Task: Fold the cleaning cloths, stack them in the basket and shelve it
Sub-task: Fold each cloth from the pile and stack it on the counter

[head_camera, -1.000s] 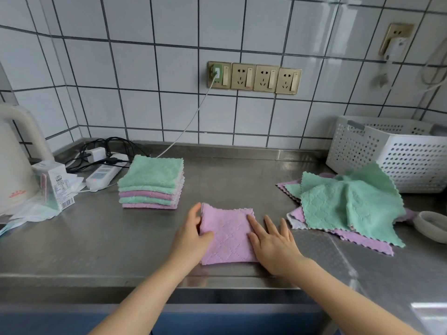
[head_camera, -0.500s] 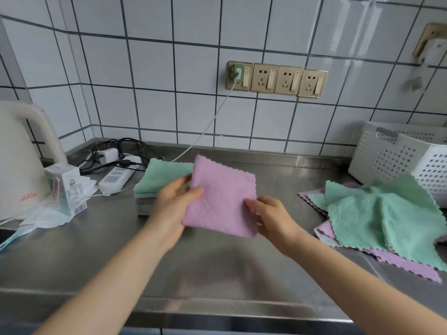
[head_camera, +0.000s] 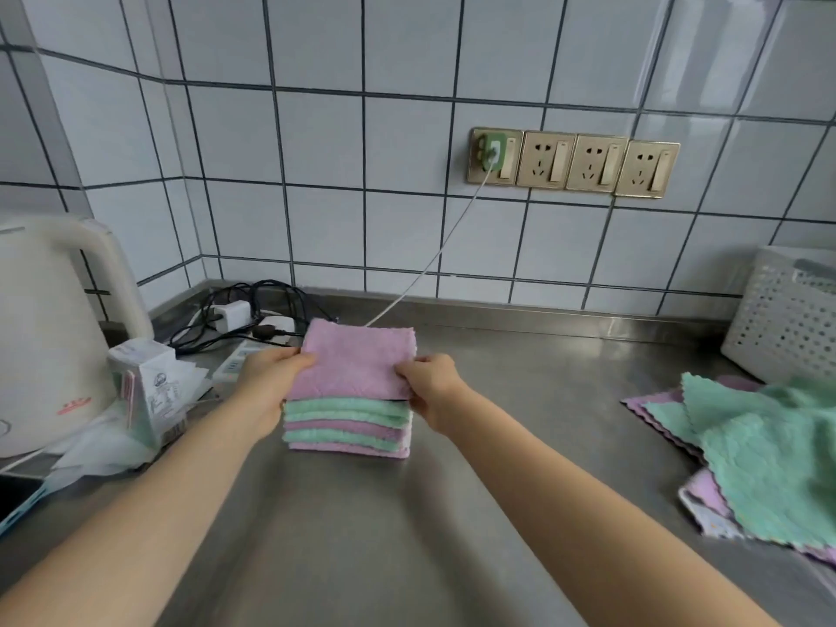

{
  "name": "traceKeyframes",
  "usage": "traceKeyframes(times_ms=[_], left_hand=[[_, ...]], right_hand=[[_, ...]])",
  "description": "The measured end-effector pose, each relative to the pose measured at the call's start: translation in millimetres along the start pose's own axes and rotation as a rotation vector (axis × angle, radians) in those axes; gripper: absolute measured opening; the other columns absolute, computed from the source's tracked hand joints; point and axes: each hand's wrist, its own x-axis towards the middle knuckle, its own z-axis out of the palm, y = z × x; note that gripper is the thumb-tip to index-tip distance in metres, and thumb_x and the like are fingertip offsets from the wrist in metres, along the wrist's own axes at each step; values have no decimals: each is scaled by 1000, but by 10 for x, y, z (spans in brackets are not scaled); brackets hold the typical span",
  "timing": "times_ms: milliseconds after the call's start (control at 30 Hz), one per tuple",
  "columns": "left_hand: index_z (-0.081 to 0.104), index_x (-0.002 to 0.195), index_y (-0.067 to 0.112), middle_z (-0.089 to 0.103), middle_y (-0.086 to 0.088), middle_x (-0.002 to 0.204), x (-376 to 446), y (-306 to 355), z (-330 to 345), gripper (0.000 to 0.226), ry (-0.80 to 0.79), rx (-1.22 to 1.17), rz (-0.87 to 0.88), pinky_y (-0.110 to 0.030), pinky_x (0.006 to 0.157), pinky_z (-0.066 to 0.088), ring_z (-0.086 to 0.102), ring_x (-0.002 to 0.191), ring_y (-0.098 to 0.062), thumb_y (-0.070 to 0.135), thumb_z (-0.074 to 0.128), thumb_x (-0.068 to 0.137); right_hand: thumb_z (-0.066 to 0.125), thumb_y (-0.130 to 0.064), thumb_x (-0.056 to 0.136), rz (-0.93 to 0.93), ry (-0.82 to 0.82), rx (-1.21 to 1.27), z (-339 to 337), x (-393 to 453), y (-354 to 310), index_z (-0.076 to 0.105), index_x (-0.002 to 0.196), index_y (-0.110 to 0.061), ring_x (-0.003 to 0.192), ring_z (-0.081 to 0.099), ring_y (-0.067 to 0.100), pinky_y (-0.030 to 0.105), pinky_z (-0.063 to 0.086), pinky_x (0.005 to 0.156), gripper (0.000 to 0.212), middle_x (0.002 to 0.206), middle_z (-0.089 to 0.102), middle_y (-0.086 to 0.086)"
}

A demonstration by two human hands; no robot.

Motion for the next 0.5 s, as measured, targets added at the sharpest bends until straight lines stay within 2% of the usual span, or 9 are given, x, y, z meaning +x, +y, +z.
traceKeyframes(times_ms=[67,100,167,200,267,333,400,433,500], left_hand=[[62,119,8,66,-9,112,-16,-5,12,41,33,53,93,-43,94,49,62,103,-27,17,69,81],[60,120,10,64,-6,113,-48,9,22,41,60,85,134,-40,93,49,60,104,-24,19,68,82],[58,120,15,61,-2,107,-94,37,53,35,101,116,211,-31,81,46,57,100,-19,17,65,85],[57,118,19,60,0,102,-114,44,66,33,107,118,246,-28,75,44,56,97,-17,16,64,86],[53,118,22,60,1,96,-150,65,70,33,90,140,304,-26,68,42,56,92,-16,16,62,87],[49,117,23,61,-2,97,-140,47,53,32,68,220,375,-27,67,41,57,91,-18,14,61,88],[51,109,24,62,-1,101,-120,45,45,26,68,327,459,-28,68,42,58,93,-19,10,59,89],[55,104,23,62,-1,103,-112,50,43,21,74,397,509,-27,71,42,57,95,-19,8,59,89],[66,96,18,62,-4,105,-92,51,31,17,90,547,573,-29,82,41,56,100,-20,6,57,89]], right_hand=[[50,-1,84,-15,22,-1,-11,-2,-3,47,119,19,82,43,23,42,51,85,41,105,62,24],[49,-2,84,-21,23,2,-5,-25,-6,51,115,18,81,43,23,42,52,83,37,104,62,24],[49,-3,84,-54,15,4,-7,-61,-18,56,99,6,78,43,24,34,47,70,19,94,56,18],[50,-5,84,-76,23,10,-5,-69,-12,53,99,-1,78,47,24,34,48,67,16,96,57,17],[50,-9,84,-123,41,-10,-24,-85,10,44,113,-12,82,55,25,40,57,72,30,103,59,15],[47,-12,85,-213,42,-115,-41,-127,33,36,125,-22,79,57,23,44,57,79,43,94,57,9],[42,-10,86,-313,39,-254,-51,-199,28,35,130,-26,68,52,16,32,55,66,47,85,54,5],[40,-10,88,-349,43,-330,-50,-221,17,37,131,-25,65,51,14,24,49,59,46,86,54,5],[39,-11,90,-391,56,-464,-54,-237,-18,41,130,-20,71,53,19,23,43,58,42,97,58,10]])
